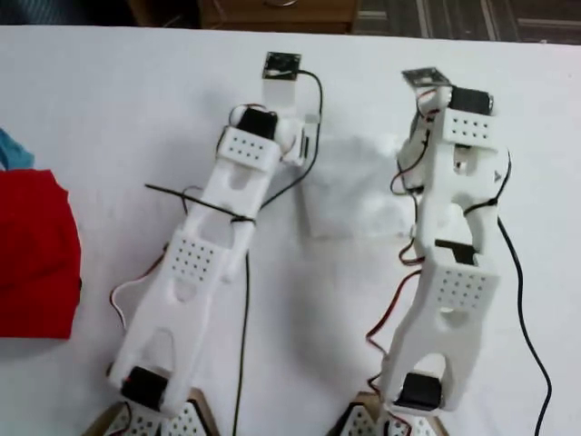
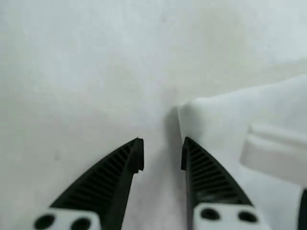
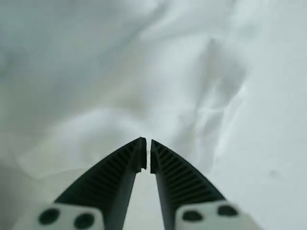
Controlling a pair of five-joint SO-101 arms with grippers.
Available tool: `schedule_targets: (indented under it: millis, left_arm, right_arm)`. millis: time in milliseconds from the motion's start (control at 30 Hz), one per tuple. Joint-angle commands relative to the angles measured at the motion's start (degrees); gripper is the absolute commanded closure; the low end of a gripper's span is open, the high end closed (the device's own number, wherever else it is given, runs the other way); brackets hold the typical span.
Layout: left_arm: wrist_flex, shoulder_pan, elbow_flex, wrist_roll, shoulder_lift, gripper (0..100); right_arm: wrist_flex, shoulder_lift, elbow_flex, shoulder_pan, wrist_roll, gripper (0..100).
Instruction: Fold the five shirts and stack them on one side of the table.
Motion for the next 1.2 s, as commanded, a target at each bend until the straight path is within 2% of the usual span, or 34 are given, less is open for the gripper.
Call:
schedule_targets:
  millis: [0, 200, 300, 533, 733, 833, 933, 1167]
  left_arm:
    - [-0.62, 0.18, -2.15, -0.44, -0.88, 85]
    - [-0.62, 0.18, -2.15, -0.44, -0.88, 85]
    - [-0.62, 0.18, -2.15, -0.44, -0.88, 85]
    - [-0.62, 0.18, -2.15, -0.44, -0.88, 85]
    - [-0.62, 0.18, -2.15, -0.44, -0.88, 85]
    - [-0.53, 0.26, -2.07, -0.44, -0.88, 85]
    - [-0.53, 0.35, -2.07, -0.44, -0.88, 85]
    - [-0.44, 0.26, -2.07, -0.44, -0.88, 85]
  right_arm:
    - [-1.45, -1.80, 2.55, 0.57, 0.09, 97.9]
    - [-7.16, 6.29, 6.86, 6.11, 0.35, 97.9]
    - [-4.62, 9.45, 6.77, 6.90, 0.26, 97.9]
    - [-2.07, 8.84, 3.69, 6.37, -1.41, 97.9]
    - [3.12, 2.51, -10.11, 1.71, -0.97, 97.9]
    - [-0.57, 1.54, -18.02, 1.36, -1.23, 97.9]
    - [-7.25, 3.12, -19.78, 1.45, -1.32, 97.9]
    - [-15.78, 17.80, -20.48, 1.36, -1.41, 97.9]
